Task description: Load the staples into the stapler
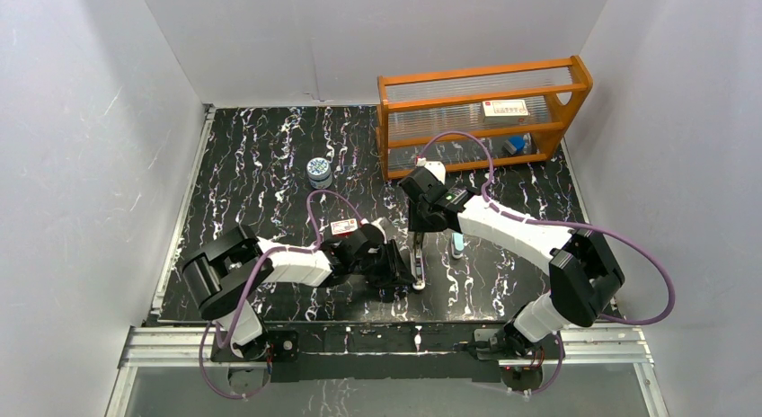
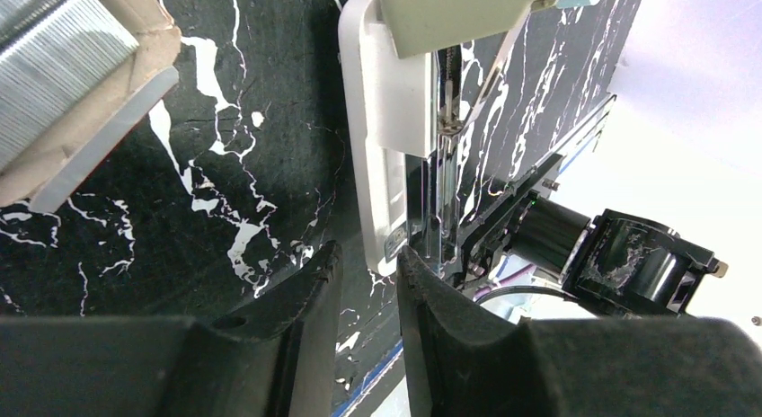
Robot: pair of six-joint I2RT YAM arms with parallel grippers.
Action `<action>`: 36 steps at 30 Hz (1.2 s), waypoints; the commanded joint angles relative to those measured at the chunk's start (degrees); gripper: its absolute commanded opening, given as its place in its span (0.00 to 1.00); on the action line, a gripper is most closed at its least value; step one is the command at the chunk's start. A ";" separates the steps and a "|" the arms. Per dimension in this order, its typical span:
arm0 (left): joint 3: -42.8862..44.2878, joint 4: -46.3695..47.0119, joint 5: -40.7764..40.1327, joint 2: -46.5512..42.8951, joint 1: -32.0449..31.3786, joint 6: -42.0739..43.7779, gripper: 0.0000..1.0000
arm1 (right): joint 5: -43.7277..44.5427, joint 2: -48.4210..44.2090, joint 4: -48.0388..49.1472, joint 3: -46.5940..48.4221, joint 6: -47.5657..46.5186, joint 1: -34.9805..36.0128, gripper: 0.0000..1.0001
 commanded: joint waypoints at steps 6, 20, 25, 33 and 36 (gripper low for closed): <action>1.48 -1.02 1.06 2.64 -0.90 0.82 0.21 | -0.32 -2.01 2.07 -0.21 2.17 0.50 0.27; 5.53 -6.83 0.19 6.84 -1.13 1.71 0.11 | -1.01 -3.36 1.08 -1.34 3.40 1.48 0.27; 5.54 -7.11 -0.74 7.23 -1.13 1.50 0.07 | -1.33 -4.54 0.28 -2.60 4.22 2.24 0.27; 5.49 -6.59 -0.17 8.72 -1.04 1.31 0.06 | -2.59 -6.29 -1.15 -4.79 7.08 4.97 0.27; 5.98 -7.24 -0.31 9.00 -1.04 1.61 0.06 | -2.78 -6.61 -2.18 -5.90 8.74 6.34 0.27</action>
